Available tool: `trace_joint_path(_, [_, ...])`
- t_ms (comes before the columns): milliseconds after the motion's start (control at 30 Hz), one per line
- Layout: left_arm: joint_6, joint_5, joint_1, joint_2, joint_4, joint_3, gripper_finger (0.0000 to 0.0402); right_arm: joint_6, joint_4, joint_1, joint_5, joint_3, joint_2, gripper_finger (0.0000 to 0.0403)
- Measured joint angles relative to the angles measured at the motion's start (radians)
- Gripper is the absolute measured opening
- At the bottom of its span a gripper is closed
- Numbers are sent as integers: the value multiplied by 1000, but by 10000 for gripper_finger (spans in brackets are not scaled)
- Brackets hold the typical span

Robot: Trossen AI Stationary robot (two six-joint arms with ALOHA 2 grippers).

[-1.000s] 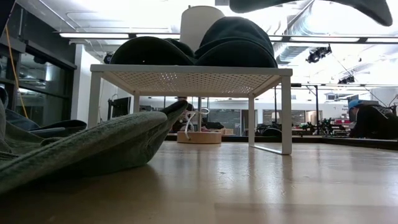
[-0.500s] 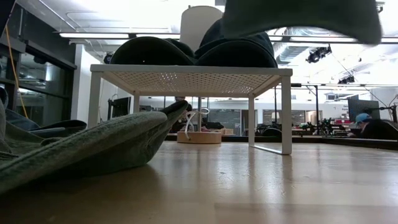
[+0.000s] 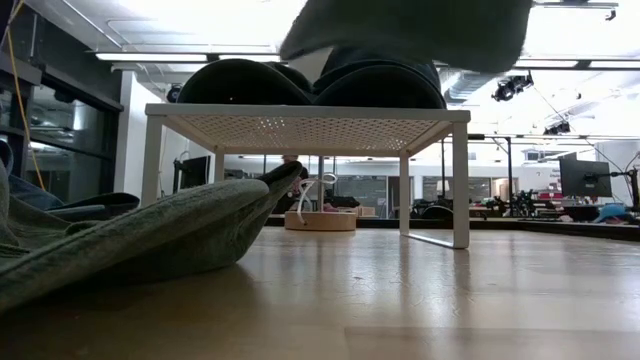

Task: Pick & Place hat
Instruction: Stack the top green cap on the green cap on the shelf

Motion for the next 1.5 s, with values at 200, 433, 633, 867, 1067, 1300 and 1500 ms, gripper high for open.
trace_joint_path(200, [13, 27, -7, -56, -141, 2, 199, -8, 98, -53, -97, 0, 89, 0])
trace_joint_path(433, [35, 106, -15, -74, -231, 2, 199, -7, 224, -104, -183, 0, 151, 0])
trace_joint_path(633, [98, 127, -21, -72, -228, 2, 199, -8, 260, -134, -210, 1, 173, 0])
trace_joint_path(867, [145, 125, -19, -72, -236, 2, 188, -7, 261, -146, -213, 1, 173, 0])
trace_joint_path(1067, [164, 121, -19, -72, -235, 2, 152, 1, 261, -147, -202, 1, 173, 0])
trace_joint_path(1300, [165, 121, -18, -75, -237, 1, 122, 13, 252, -141, -186, 2, 173, 0])
trace_joint_path(1500, [164, 123, -19, -75, -228, 1, 119, 20, 244, -130, -178, 3, 172, 0])
